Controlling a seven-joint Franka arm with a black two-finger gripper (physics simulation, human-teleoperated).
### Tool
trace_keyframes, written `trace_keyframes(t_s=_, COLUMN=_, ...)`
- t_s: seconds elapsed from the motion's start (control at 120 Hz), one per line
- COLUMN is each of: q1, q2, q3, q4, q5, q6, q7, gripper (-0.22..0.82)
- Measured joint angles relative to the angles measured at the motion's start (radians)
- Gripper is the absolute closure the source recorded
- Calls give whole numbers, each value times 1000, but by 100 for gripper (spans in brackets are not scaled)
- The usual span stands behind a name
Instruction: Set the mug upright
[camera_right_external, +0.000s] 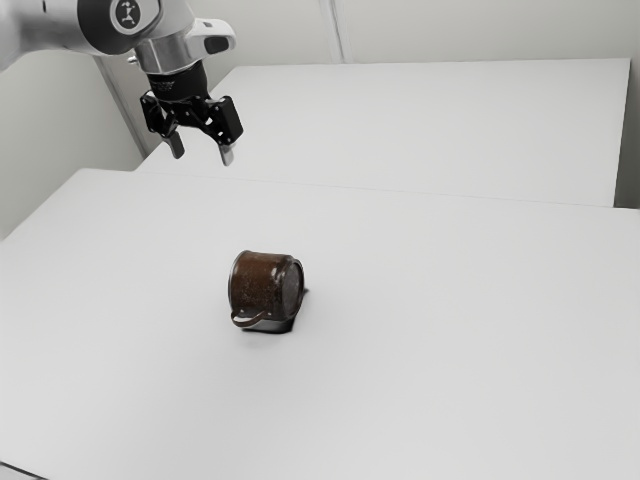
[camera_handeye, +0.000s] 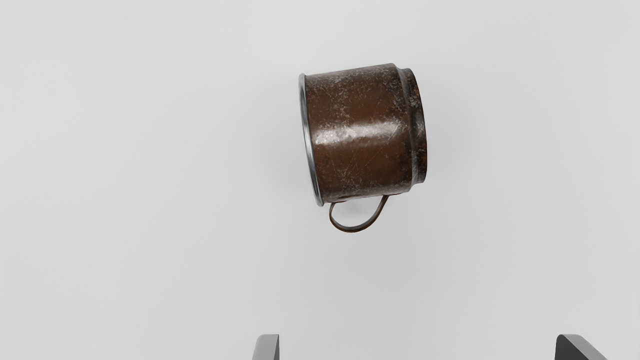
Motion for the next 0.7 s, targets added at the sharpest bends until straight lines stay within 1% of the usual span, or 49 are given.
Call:
trace_keyframes(t_s=0.133, q1=1, q2=-5, q3=0, q4=-11, q5=-2, q6=0, q7=-1, gripper=0)
trace_keyframes(t_s=0.392, q1=12, q2=-40, q3=3, q4=-87, q5=-44, q6=6, q7=6, gripper=0)
trace_keyframes(t_s=0.592, q1=93, q2=-44, q3=8, q4=-174, q5=-115, q6=49, q7=38, gripper=0)
trace_keyframes(t_s=0.7, q1=149, q2=-46, q3=10, q4=-247, q5=-161, q6=97, q7=66, gripper=0)
